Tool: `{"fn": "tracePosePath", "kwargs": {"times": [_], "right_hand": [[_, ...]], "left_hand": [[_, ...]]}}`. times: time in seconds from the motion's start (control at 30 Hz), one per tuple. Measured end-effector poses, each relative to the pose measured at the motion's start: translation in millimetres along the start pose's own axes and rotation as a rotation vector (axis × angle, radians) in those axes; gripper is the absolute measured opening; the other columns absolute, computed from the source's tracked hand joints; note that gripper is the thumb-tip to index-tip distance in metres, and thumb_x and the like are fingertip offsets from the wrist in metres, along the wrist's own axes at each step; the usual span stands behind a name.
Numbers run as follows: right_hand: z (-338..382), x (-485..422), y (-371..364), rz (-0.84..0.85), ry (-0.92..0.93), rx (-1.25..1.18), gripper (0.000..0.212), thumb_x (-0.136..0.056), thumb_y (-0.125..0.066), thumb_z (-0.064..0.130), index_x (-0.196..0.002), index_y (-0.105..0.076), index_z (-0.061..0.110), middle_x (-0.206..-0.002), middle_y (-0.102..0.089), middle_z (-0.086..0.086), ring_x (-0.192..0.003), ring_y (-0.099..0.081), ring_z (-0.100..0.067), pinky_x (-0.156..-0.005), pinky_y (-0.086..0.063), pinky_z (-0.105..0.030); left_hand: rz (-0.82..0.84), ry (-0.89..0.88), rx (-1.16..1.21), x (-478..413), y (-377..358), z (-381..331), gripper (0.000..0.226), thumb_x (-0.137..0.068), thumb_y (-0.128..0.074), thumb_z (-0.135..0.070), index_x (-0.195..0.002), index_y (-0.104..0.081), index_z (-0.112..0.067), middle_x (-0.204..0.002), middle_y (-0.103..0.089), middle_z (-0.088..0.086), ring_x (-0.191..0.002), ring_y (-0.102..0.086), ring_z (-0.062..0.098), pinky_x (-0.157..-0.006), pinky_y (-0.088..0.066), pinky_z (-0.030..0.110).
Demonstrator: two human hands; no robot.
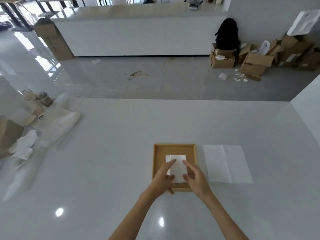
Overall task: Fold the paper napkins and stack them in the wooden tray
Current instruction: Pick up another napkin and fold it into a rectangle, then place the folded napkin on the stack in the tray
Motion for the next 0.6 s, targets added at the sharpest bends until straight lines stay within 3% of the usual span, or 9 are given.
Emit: {"fn": "tracePosePath", "kwargs": {"times": [0.17, 0.27, 0.33, 0.43, 0.5, 0.6], "right_hand": [[-46.4, -29.2, -24.8, -0.007, -0.019, 0.141, 0.054, -0.096, -0.055, -0.004, -0.145, -0.048, 0.017, -0.145, -0.043, 0.007, -0.133, -0.045, -0.01, -0.105, -0.048, -0.027], [-65.4, -48.7, -35.7, -0.02, -0.062, 0.238, 0.054, -0.096, -0.053, -0.005, -0.146, -0.047, 0.015, -0.145, -0.038, 0.011, -0.132, -0.035, 0.0, -0.101, -0.037, -0.003], [-75.0, -57.9, -40.9, -0.022, -0.079, 0.282, 0.054, -0.096, -0.052, -0.005, -0.147, -0.046, 0.014, -0.149, -0.038, 0.006, -0.133, -0.032, 0.001, -0.095, -0.031, 0.004], [-88.1, -69.8, -46.9, 0.006, -0.121, 0.315, 0.054, -0.098, -0.052, -0.003, -0.149, -0.043, 0.013, -0.154, -0.036, 0.0, -0.14, -0.034, -0.007, -0.107, -0.032, -0.011], [-95.0, -73.3, -50.4, 0.014, -0.118, 0.365, 0.054, -0.098, -0.053, 0.0, -0.149, -0.043, 0.014, -0.154, -0.036, -0.004, -0.143, -0.036, -0.018, -0.112, -0.037, -0.025], [-103.9, -72.7, -52.8, 0.01, -0.127, 0.511, 0.055, -0.1, -0.053, 0.011, -0.151, -0.039, 0.025, -0.154, -0.034, -0.002, -0.138, -0.04, -0.023, -0.106, -0.046, -0.036]], "left_hand": [[0.036, 0.105, -0.09, -41.3, -9.3, 44.7, 0.069, -0.101, -0.051, -0.008, -0.158, -0.02, -0.034, -0.141, -0.036, -0.014, -0.095, -0.066, 0.012, -0.057, -0.062, 0.044], [0.045, 0.132, -0.243, -65.6, -11.5, 56.1, 0.07, -0.099, -0.054, -0.026, -0.154, -0.016, -0.044, -0.152, -0.031, -0.002, -0.109, -0.065, 0.036, -0.071, -0.06, 0.048], [0.05, 0.112, -0.404, -82.3, -15.6, 67.8, 0.083, -0.096, -0.056, -0.012, -0.158, -0.006, -0.033, -0.158, -0.016, 0.005, -0.113, -0.061, 0.037, -0.081, -0.06, 0.042], [0.044, 0.145, -0.471, -99.8, -17.9, 83.5, 0.079, -0.098, -0.05, -0.005, -0.159, -0.002, -0.023, -0.157, -0.015, 0.005, -0.099, -0.062, 0.031, -0.077, -0.058, 0.036], [0.027, 0.134, -0.514, -106.3, -19.1, 93.0, 0.079, -0.098, -0.048, -0.004, -0.159, -0.001, -0.02, -0.157, -0.013, 0.007, -0.101, -0.062, 0.038, -0.08, -0.057, 0.044], [0.012, 0.14, -0.539, -111.7, -22.8, 101.2, 0.077, -0.098, -0.048, -0.006, -0.159, -0.002, -0.019, -0.154, -0.014, 0.008, -0.102, -0.062, 0.042, -0.081, -0.057, 0.049]]}}
Point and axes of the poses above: each hand's wrist, its own x-axis away from the middle knuckle, its own y-axis out of the back of the hand, z = x × y, the point moved 4 cm from there along -x, towards the middle knuckle
